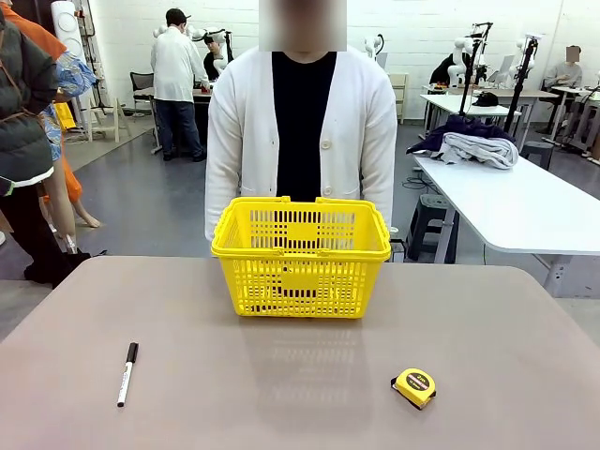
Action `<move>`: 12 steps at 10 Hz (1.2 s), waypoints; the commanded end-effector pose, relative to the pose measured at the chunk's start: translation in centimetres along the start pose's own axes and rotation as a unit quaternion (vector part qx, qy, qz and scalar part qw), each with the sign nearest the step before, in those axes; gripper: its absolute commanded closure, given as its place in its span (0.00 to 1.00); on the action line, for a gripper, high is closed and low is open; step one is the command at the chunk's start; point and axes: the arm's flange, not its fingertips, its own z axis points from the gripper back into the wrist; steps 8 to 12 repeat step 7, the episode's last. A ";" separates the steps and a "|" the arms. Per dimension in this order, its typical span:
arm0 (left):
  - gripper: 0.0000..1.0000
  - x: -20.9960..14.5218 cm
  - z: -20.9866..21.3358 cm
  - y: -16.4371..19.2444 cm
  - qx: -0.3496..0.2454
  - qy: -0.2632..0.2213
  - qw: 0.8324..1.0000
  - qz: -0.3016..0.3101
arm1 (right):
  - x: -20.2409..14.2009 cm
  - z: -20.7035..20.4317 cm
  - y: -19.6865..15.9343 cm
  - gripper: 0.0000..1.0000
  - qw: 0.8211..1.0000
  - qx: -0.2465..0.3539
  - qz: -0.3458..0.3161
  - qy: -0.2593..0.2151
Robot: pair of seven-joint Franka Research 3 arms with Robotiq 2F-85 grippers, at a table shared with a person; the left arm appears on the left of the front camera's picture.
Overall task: Place the items the person wants into the basket.
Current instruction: Pick up the item the person points to and place it in the Market Basket.
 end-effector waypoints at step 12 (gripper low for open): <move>0.00 -0.1 0.1 0.0 -0.001 -0.010 1.000 -0.011 | 0.1 0.0 0.1 0.00 1.000 -0.001 0.012 -0.012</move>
